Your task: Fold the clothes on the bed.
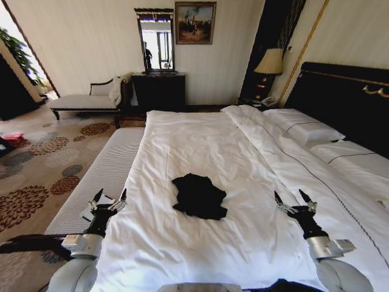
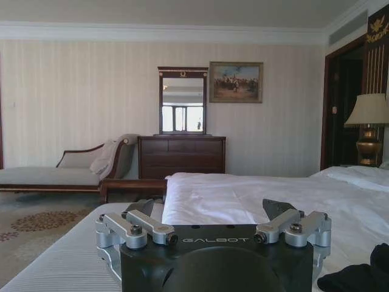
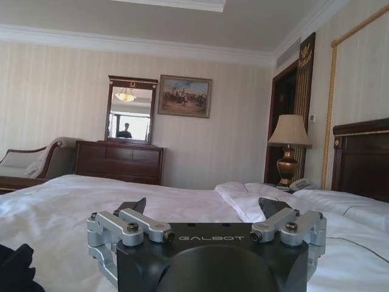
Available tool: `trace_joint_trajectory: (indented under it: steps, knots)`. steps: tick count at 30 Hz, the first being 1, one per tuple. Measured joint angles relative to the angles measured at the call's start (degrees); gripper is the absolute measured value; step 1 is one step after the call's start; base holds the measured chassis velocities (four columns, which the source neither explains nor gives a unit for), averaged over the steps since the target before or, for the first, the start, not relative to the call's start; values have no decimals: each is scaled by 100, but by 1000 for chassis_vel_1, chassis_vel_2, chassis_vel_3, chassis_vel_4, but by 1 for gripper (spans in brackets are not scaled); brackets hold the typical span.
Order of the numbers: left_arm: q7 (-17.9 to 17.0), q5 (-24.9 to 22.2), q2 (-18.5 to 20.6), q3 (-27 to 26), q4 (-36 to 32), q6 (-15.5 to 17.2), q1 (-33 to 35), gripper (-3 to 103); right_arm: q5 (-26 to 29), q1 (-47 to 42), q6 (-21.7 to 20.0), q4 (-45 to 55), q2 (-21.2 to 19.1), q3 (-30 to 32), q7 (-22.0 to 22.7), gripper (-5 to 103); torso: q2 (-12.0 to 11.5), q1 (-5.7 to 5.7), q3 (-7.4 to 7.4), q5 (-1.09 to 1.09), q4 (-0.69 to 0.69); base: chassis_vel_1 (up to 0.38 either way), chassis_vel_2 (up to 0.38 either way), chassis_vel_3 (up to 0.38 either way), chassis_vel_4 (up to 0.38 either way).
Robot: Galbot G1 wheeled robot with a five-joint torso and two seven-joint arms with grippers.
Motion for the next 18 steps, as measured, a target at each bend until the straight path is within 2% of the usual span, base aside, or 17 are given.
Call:
trace_joint_trajectory:
  steps: [2,5,7,11,13,15,18]
  knots:
    - [10,-23,79,15,26,52,-40,100,283,6,-369,257,-123,-147,436,100,-1,1,1,0,0,0,0,0,0]
    - [16,-52,179,24,70,140,-184,100,413,121,-618,403,-348,-256,683,100,-1,2,1,-1,1,0,0,0,0]
    - [16,-86,209,28,81,188,-243,100,445,162,-693,438,-430,-290,711,100,0,2,1,-1,1,0,0,0,0]
    - [35,-291,394,136,144,426,-523,100,897,314,-1191,752,-807,-509,736,100,-1,2,1,0,0,0,0,0,0]
    - [47,-313,425,166,172,451,-557,100,1016,330,-1319,841,-868,-565,728,100,-1,1,1,-1,0,0,0,0,0]
    - [87,-326,471,248,268,480,-589,100,1303,407,-1726,1095,-1057,-828,696,100,-1,2,1,-2,0,0,0,0,0]
    - [102,-314,454,282,300,481,-554,100,1415,516,-1909,1170,-1176,-1053,690,100,-1,2,1,-2,0,0,0,0,0]
